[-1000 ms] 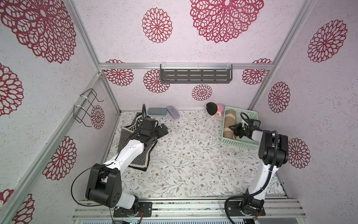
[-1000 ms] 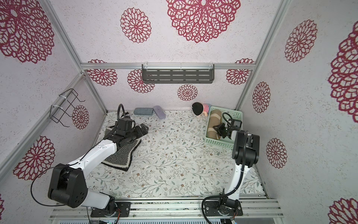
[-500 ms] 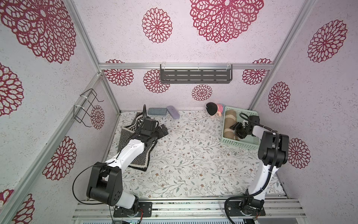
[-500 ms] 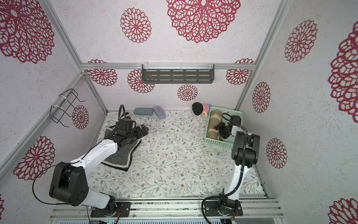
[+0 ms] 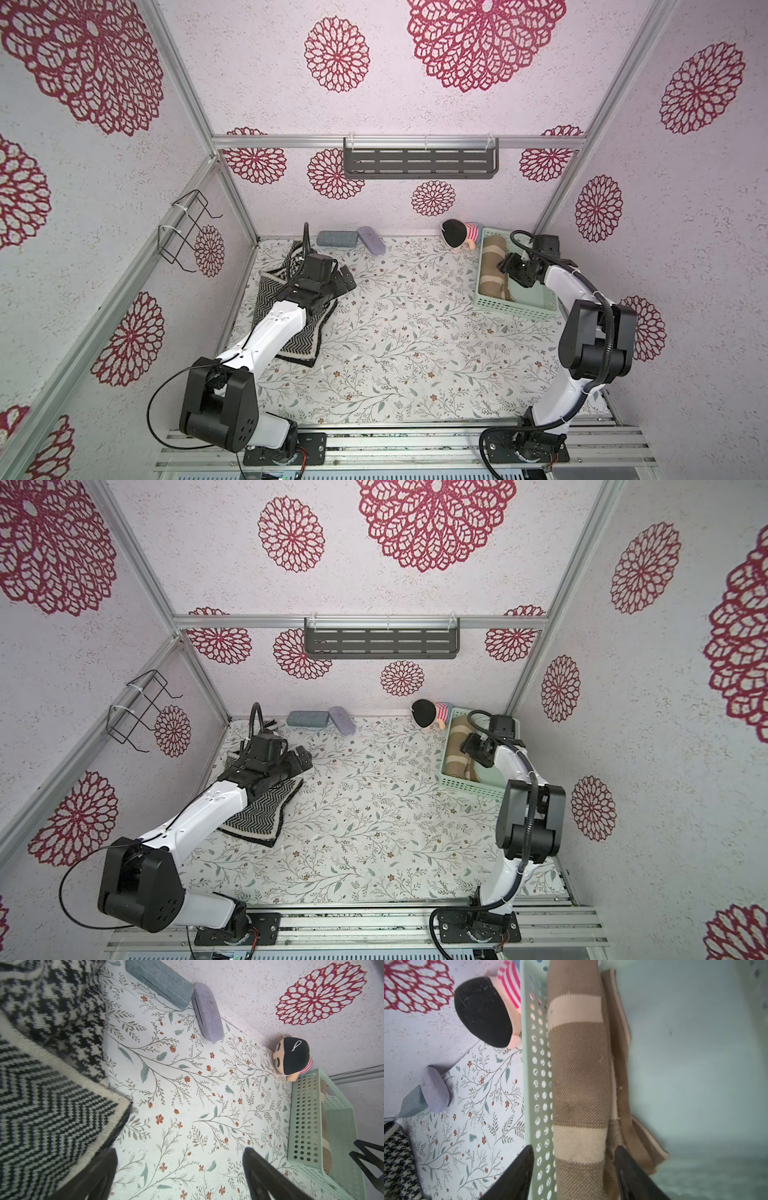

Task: Roll up the scarf and place it into the basket
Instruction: Place the scarf in the basket.

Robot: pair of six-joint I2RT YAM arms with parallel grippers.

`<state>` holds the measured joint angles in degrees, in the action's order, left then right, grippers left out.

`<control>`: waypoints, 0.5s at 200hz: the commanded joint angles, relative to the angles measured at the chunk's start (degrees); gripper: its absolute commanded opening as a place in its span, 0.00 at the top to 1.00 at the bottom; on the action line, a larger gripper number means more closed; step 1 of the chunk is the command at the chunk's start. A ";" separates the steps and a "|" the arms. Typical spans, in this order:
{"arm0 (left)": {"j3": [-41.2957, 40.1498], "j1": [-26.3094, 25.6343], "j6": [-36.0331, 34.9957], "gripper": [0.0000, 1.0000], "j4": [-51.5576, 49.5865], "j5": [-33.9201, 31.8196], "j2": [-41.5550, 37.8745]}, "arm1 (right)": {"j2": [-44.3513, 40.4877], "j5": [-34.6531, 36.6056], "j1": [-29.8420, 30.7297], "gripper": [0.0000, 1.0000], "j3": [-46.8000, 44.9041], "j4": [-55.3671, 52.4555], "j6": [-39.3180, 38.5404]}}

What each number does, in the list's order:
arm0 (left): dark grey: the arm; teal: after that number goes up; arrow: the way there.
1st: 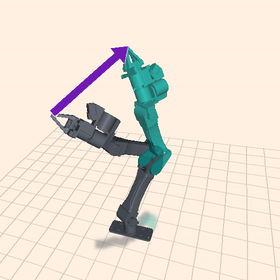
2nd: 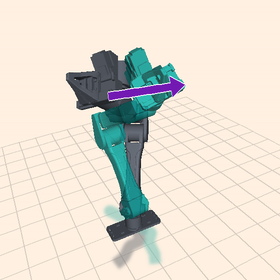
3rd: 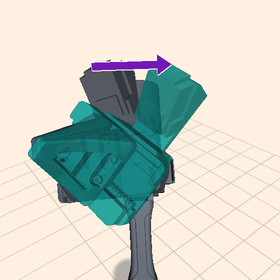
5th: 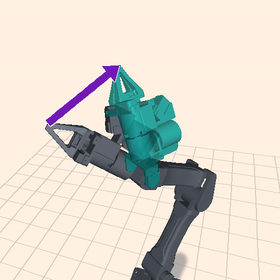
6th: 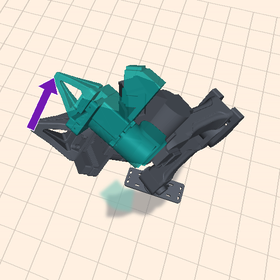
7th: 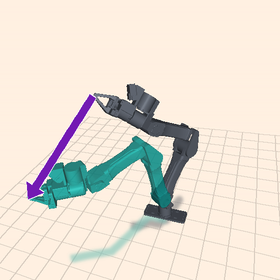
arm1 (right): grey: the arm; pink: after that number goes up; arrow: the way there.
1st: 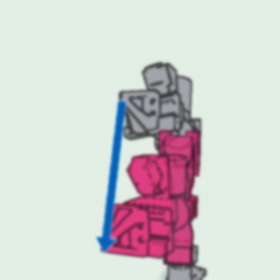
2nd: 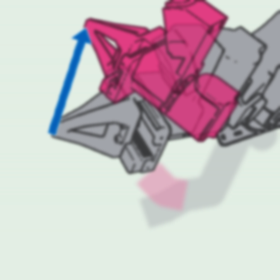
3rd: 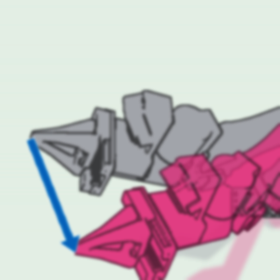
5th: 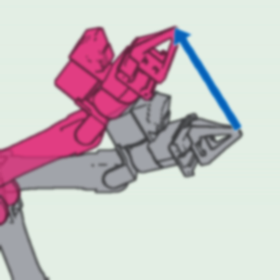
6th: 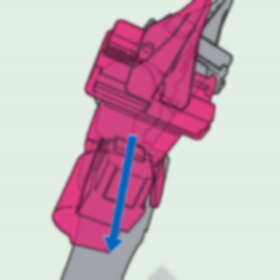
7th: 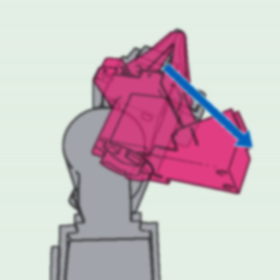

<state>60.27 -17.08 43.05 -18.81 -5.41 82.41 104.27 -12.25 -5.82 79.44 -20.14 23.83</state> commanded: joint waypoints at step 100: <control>-2.88 5.59 3.53 0.02 -6.94 -8.95 -4.02 | 11.05 11.22 2.14 0.84 1.86 -8.34 -2.18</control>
<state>58.00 -12.73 45.45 -23.40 -11.42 79.81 112.55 -4.64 -3.20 81.23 -24.99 21.12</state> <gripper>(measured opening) 0.976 0.159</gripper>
